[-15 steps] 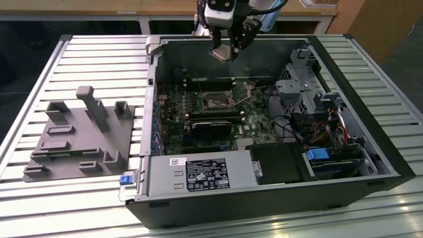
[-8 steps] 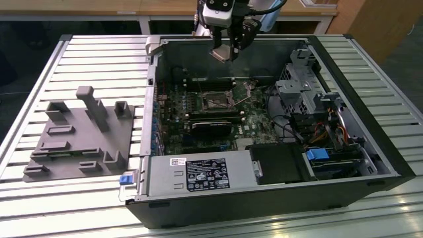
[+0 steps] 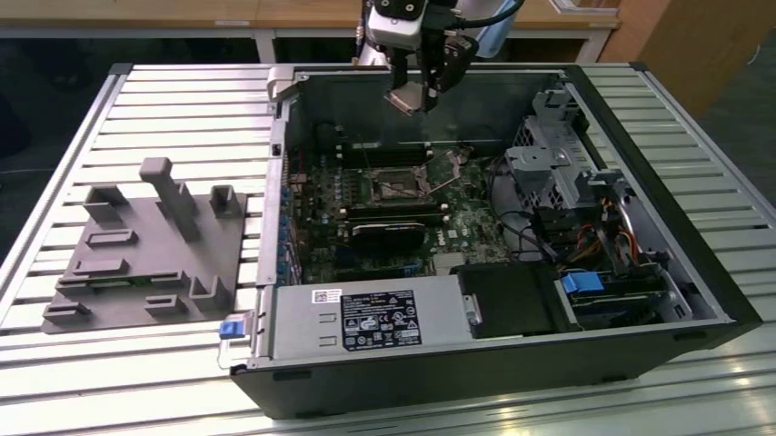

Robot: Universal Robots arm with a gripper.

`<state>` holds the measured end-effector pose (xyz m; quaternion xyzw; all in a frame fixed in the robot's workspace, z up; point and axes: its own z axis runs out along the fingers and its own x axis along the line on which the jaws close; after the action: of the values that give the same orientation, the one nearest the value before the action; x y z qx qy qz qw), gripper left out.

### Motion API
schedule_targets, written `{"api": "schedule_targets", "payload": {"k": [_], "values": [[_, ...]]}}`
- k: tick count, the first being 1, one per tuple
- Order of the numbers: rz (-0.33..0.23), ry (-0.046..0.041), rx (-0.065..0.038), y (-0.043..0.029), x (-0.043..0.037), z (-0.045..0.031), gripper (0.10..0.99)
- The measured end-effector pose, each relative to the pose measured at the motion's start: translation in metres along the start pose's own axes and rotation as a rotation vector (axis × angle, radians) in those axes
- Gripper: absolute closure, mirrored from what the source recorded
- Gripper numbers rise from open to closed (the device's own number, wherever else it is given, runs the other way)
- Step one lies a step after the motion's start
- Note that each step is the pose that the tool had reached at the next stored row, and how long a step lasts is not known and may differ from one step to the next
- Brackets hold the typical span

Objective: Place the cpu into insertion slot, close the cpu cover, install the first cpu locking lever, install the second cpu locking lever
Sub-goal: 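Place the cpu into insertion slot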

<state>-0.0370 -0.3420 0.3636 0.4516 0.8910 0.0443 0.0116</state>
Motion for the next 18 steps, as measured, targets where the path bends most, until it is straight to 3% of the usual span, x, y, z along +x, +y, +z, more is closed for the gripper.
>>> {"api": "schedule_targets", "payload": {"k": [18], "values": [[0.079,-0.0071,-0.002,0.0000,0.0000,0.0003,0.549]]}}
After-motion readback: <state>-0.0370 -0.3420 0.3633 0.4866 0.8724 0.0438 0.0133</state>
